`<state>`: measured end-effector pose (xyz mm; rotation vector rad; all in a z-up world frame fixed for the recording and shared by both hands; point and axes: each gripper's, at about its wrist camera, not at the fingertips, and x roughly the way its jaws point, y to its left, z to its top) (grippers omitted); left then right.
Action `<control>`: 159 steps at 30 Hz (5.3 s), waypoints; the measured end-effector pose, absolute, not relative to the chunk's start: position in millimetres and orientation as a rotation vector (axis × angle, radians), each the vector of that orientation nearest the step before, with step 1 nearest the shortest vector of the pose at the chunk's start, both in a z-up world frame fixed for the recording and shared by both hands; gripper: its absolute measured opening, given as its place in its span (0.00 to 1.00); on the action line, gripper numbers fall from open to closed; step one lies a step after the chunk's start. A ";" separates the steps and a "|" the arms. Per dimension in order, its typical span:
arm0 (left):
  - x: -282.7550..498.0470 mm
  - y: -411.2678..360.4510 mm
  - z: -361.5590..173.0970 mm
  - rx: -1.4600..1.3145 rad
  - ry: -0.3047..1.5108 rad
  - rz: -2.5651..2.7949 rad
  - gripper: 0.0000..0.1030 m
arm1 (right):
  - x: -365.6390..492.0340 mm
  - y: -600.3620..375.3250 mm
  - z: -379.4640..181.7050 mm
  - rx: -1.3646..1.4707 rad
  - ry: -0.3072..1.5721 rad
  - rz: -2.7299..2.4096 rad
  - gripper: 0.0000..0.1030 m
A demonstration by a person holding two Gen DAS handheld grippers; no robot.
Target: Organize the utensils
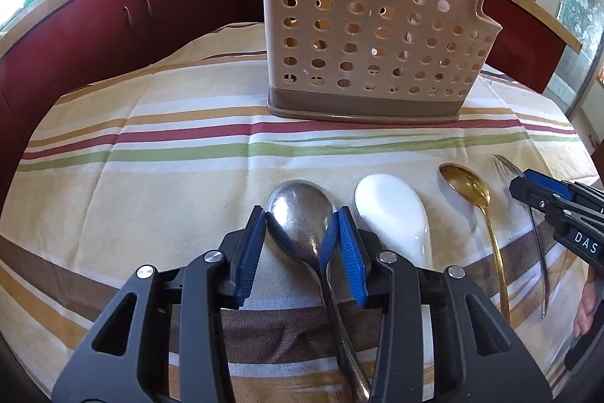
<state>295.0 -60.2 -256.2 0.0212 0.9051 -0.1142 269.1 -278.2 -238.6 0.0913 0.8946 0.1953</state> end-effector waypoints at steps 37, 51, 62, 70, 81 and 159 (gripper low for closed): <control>241.3 -35.4 -187.8 -0.027 0.661 -0.100 0.37 | 218.2 -275.7 -183.5 0.095 0.654 0.196 0.25; 231.6 -28.8 -174.2 -0.025 0.630 -0.087 0.37 | 208.0 -271.2 -169.3 0.080 0.593 0.186 0.24; 229.3 -25.3 -168.7 -0.031 0.611 -0.093 0.20 | 205.3 -267.4 -161.4 0.078 0.563 0.187 0.23; 234.2 -17.4 -173.8 -0.051 0.638 -0.086 0.01 | 205.5 -264.7 -161.3 0.074 0.565 0.186 0.23; 267.5 -10.6 -203.4 -0.114 0.765 -0.076 0.04 | 215.6 -263.7 -163.4 0.068 0.570 0.190 0.23; 312.6 -2.6 -238.1 -0.163 0.922 -0.111 0.45 | 236.3 -260.4 -158.0 0.065 0.592 0.246 0.23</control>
